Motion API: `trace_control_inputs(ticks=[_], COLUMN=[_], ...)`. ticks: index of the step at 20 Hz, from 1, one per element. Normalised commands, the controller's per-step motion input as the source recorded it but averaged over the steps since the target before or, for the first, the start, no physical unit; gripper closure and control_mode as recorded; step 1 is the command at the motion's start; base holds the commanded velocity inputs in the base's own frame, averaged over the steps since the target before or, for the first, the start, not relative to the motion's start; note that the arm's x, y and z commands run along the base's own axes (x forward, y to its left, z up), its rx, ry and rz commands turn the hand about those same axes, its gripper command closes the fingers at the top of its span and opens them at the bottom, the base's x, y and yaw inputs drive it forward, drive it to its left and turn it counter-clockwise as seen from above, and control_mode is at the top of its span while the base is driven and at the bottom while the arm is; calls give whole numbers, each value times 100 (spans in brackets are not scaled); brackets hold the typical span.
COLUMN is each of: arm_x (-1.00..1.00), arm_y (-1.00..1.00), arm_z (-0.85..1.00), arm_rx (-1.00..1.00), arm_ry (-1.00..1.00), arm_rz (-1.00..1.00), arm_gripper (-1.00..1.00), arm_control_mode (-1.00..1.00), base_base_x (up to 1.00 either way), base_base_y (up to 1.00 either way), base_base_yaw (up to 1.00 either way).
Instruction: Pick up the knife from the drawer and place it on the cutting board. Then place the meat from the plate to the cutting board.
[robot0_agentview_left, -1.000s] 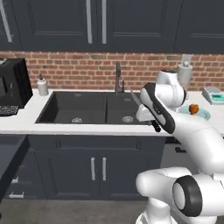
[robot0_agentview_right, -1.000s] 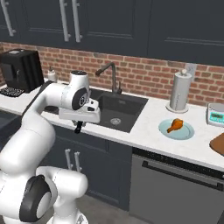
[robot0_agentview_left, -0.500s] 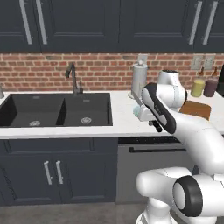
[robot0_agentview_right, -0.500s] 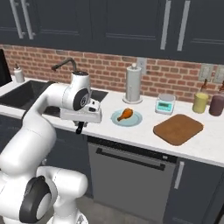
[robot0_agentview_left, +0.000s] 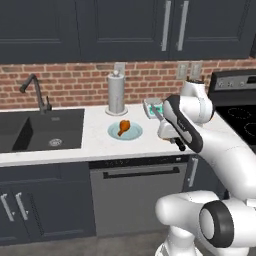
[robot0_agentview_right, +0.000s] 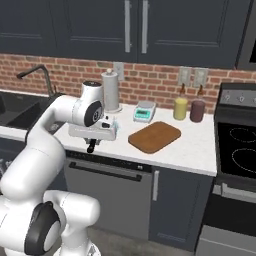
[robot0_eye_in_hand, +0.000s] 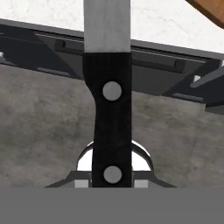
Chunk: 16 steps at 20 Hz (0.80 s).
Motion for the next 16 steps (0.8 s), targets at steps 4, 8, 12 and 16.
trace_control_inputs(ticks=[4,8,12,16], arm_x=[0,0,0,0], arm_y=[0,0,0,0], arm_z=[0,0,0,0], arm_rx=[0,0,0,0], arm_ry=[0,0,0,0], arm_rz=[0,0,0,0], arm_gripper=[100,100,100,100], arm_control_mode=[100,100,100,100], base_base_x=[7,12,49,57], base_base_y=[-3,0,0,0], base_base_yaw=[-26,-24,-18,-6])
